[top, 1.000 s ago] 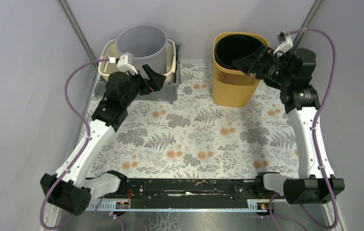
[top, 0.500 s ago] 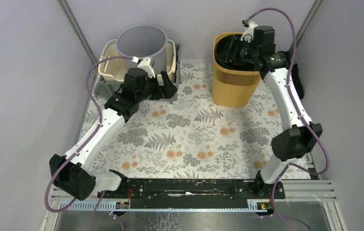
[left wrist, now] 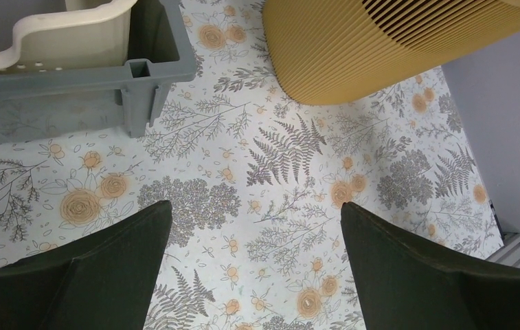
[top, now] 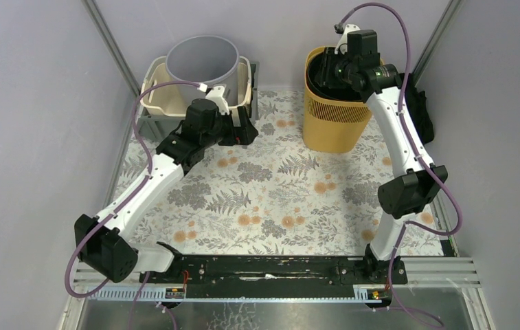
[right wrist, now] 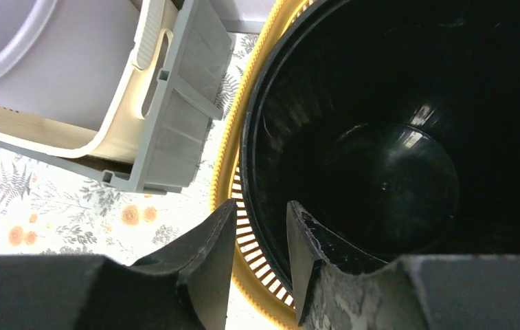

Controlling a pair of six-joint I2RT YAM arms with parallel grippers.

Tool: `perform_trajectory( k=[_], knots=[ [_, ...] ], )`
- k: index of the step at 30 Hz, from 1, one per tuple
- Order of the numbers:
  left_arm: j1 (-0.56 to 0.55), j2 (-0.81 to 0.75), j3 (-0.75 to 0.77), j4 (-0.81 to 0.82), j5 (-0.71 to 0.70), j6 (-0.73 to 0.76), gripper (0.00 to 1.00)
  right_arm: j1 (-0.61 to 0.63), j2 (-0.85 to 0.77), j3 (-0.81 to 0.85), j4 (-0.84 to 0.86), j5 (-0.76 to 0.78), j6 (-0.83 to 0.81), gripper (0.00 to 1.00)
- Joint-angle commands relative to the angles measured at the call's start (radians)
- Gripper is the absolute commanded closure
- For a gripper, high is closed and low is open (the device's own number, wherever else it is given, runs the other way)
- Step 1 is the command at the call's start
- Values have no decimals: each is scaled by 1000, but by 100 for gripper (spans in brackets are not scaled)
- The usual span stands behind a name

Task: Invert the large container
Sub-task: Pick up the container from the container.

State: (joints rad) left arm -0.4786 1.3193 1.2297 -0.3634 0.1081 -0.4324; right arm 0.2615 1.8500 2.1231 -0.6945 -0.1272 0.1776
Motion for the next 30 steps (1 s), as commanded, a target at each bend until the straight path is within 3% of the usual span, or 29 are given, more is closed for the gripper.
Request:
perform_trajectory(
  k=[1, 19, 30],
  knots=[
    [-14, 17, 26, -9, -14, 19, 0, 19, 11, 42, -28, 58, -47, 61],
    [-20, 29, 29, -11, -15, 23, 0, 41, 13, -19, 9, 34, -64, 55],
    [-21, 38, 49, -36, -20, 25, 0, 79, 88, 36, -80, 192, -142, 55]
  ],
)
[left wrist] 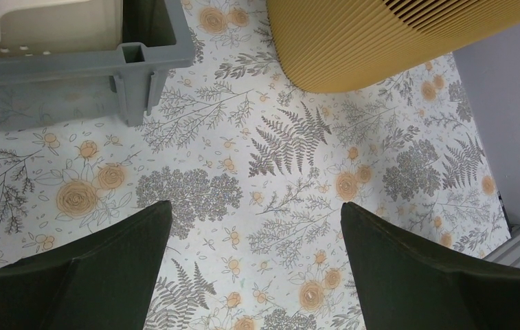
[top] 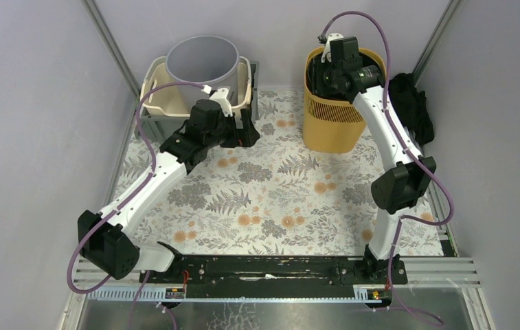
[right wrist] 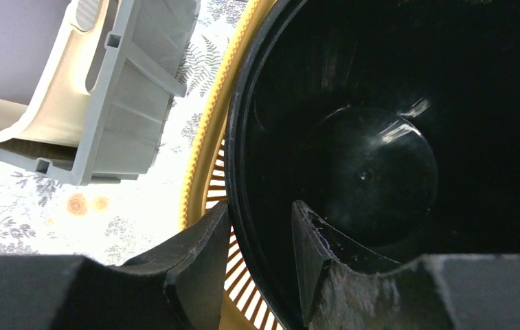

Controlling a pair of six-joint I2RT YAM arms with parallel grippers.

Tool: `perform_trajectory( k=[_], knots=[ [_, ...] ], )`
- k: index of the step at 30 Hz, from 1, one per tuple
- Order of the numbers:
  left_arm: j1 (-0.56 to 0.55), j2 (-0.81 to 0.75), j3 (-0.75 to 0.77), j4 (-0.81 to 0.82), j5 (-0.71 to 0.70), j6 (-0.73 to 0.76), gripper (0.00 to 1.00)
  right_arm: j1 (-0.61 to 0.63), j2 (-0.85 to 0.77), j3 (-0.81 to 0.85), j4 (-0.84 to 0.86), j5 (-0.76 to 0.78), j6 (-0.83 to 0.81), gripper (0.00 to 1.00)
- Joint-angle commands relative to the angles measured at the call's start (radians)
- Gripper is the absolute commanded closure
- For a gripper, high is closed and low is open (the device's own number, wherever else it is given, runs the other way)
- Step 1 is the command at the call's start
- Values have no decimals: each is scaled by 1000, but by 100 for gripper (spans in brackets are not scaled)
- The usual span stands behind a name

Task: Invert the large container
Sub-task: Pick up the container from the container.

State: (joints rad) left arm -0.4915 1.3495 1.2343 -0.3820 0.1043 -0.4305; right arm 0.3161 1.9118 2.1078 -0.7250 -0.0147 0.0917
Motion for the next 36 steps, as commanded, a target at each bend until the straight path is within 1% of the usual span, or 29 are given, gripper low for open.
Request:
perform_trajectory(
  k=[1, 7, 9, 10, 12, 13, 14, 16, 20, 21, 22, 31, 36],
  knots=[
    [-9, 8, 46, -20, -16, 23, 0, 26, 35, 55, -57, 90, -63, 55],
    [-9, 8, 50, -30, -21, 25, 0, 28, 79, 102, -102, 115, -78, 56],
    [-8, 10, 55, -35, -22, 26, 0, 29, 104, 144, -131, 128, -83, 59],
    [-8, 10, 57, -37, -24, 27, 0, 29, 118, 166, -147, 134, -85, 63],
    [-9, 10, 64, -45, -31, 30, 0, 29, 144, 204, -178, 149, -87, 77],
    [-8, 11, 66, -48, -35, 30, 0, 28, 154, 218, -186, 153, -87, 82],
    [-8, 10, 69, -52, -36, 32, 0, 28, 160, 229, -190, 157, -86, 86],
    [-9, 10, 76, -58, -39, 34, 0, 29, 168, 248, -197, 157, -84, 90],
    [-8, 5, 82, -70, -42, 36, 0, 27, 166, 279, -199, 159, -92, 93],
    [-8, 4, 84, -70, -46, 36, 0, 28, 163, 291, -199, 175, -92, 98],
    [-8, 3, 84, -72, -46, 36, 0, 27, 160, 304, -198, 204, -87, 100],
    [-9, -10, 88, -83, -53, 36, 0, 27, 31, 320, -111, 284, -84, 100],
    [-9, -17, 83, -82, -58, 31, 0, 27, -63, 268, -32, 290, -86, 100]
  ],
)
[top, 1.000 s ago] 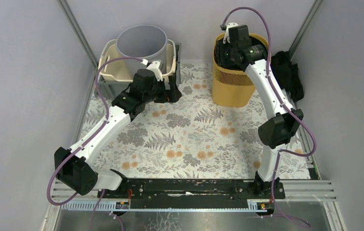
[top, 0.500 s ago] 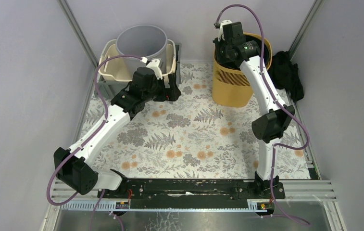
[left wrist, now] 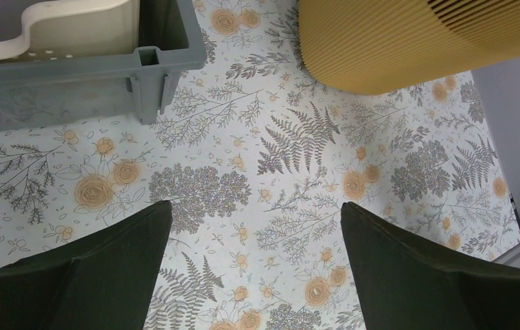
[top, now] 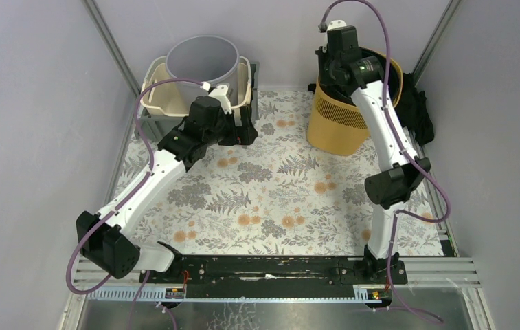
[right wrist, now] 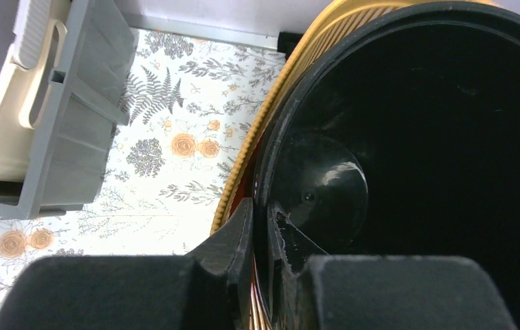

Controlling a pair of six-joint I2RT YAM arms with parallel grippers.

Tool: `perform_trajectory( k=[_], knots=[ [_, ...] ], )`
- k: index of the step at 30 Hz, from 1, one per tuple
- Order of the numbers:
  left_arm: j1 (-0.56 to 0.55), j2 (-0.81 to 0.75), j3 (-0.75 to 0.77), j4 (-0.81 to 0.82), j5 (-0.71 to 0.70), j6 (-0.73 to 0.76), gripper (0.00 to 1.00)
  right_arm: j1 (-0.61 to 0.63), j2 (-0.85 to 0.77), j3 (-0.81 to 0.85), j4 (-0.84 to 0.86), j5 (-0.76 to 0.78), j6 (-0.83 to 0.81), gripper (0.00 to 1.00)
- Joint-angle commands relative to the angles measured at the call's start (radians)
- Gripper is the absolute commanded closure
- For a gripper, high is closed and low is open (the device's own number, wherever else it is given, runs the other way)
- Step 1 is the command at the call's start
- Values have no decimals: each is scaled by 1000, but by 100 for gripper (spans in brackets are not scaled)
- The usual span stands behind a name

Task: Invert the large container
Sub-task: Pick up the container from the container.

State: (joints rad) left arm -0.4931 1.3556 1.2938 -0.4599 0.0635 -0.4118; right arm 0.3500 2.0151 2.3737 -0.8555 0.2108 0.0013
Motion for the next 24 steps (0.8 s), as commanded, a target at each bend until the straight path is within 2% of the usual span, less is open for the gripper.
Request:
perform_trajectory(
  k=[1, 18, 24],
  knots=[
    [-7, -24, 22, -5, -16, 12, 0, -6, -183, -5, 110, 51, 2, 100],
    [-7, -59, -11, -3, -31, 0, 0, -6, -476, -17, 210, -24, 45, 100],
    [-7, -73, -18, -1, -40, -9, 0, -7, -602, -49, 268, -111, 86, 100]
  ],
)
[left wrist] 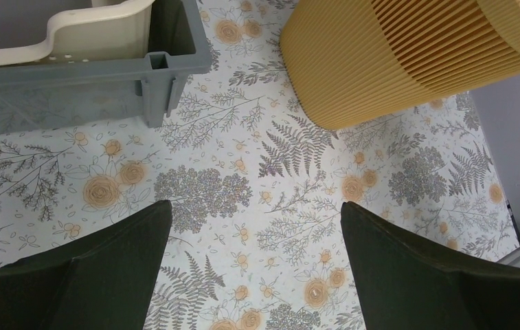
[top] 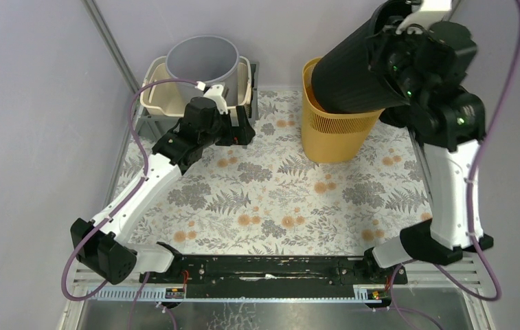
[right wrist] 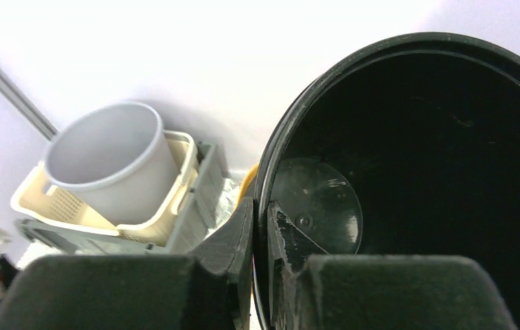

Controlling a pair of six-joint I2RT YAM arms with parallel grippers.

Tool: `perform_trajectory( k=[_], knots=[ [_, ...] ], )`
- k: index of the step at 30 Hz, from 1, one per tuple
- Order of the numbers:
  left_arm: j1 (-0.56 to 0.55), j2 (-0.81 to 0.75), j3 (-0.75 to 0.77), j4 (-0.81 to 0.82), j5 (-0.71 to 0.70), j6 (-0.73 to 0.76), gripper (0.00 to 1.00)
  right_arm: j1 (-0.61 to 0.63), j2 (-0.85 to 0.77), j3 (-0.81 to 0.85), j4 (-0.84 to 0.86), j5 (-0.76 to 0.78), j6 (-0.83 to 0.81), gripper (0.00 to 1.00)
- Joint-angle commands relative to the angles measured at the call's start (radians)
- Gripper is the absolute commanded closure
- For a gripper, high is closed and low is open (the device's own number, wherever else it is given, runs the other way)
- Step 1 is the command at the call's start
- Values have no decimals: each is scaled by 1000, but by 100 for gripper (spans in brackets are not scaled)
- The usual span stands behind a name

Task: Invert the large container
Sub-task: Pick up the container from the container, then place the container at the center of the board.

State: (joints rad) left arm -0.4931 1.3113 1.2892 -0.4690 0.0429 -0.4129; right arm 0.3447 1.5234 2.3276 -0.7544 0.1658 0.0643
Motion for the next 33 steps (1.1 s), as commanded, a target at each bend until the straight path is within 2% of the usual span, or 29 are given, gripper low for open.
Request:
perform_trajectory(
  k=[1, 11, 16, 24, 27, 33],
  knots=[
    [-8, -32, -17, 11, -21, -10, 0, -1, -129, -7, 174, -79, 33, 100],
    [-6, -106, -35, 35, -7, -67, 0, -1, -267, -30, 198, -296, 176, 100],
    [-4, -191, -4, 7, 38, -118, 0, -2, -328, -116, 227, -408, 306, 100],
    [2, -352, 56, -180, 73, -161, 0, -2, -477, -577, 473, -588, 592, 100],
    [2, -414, -9, -216, 90, -184, 0, -1, -522, -766, 573, -630, 696, 100],
    [2, -529, -208, -202, 113, -267, 0, -1, -615, -1052, 713, -604, 813, 100]
  ],
)
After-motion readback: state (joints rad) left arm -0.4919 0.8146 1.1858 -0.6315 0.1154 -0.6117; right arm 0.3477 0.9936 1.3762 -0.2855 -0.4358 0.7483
